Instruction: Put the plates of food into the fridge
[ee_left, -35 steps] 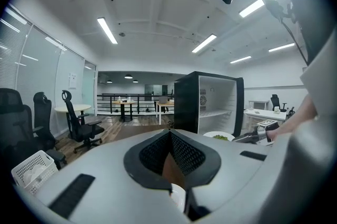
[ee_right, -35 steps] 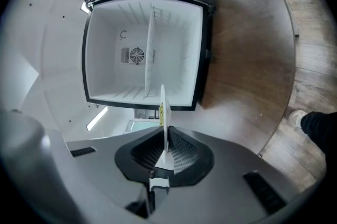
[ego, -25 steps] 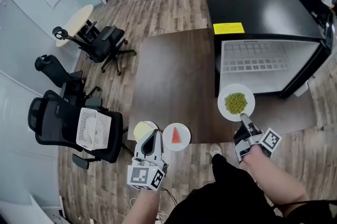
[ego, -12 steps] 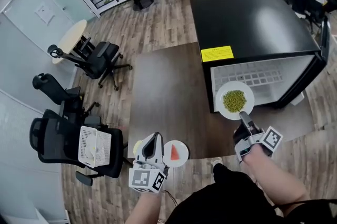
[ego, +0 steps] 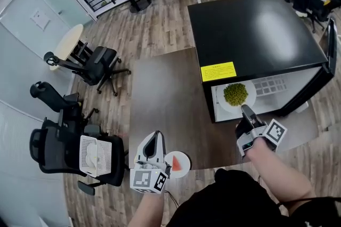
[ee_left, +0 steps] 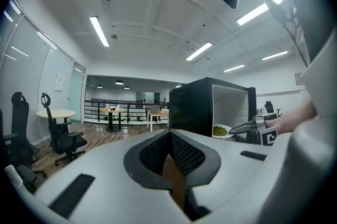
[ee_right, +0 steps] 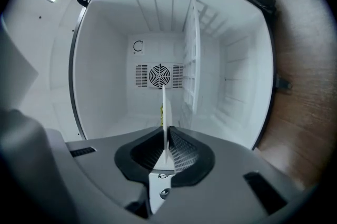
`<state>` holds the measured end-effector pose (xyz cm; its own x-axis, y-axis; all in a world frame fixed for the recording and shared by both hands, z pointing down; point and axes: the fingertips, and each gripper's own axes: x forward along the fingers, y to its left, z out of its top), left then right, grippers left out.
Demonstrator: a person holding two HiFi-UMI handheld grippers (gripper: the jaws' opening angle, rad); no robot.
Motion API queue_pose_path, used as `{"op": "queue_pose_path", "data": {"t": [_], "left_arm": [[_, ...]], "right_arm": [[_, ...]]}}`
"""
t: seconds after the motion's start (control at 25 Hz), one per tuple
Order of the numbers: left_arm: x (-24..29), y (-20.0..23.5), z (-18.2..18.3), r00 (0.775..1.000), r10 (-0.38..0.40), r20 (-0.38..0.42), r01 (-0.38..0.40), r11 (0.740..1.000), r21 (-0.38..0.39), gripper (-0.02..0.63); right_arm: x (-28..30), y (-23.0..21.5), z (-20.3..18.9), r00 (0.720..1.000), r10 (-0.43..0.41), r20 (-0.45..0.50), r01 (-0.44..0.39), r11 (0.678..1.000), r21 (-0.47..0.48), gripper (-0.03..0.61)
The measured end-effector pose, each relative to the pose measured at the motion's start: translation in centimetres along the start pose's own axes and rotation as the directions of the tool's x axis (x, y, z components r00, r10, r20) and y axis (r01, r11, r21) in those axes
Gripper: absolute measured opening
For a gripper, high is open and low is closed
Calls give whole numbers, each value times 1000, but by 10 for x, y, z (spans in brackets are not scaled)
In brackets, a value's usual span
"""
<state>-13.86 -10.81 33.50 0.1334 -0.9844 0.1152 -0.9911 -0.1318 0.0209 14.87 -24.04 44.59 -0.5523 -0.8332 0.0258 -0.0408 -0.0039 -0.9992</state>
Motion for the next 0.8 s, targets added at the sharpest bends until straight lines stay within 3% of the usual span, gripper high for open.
{"op": "queue_pose_path", "data": {"t": [0.8], "left_arm": [[31,37,-3,997,79,-17,-79,997,-16,5]], "right_arm": [[74,-4,24,994,-105,20,104,994,25,21]]}}
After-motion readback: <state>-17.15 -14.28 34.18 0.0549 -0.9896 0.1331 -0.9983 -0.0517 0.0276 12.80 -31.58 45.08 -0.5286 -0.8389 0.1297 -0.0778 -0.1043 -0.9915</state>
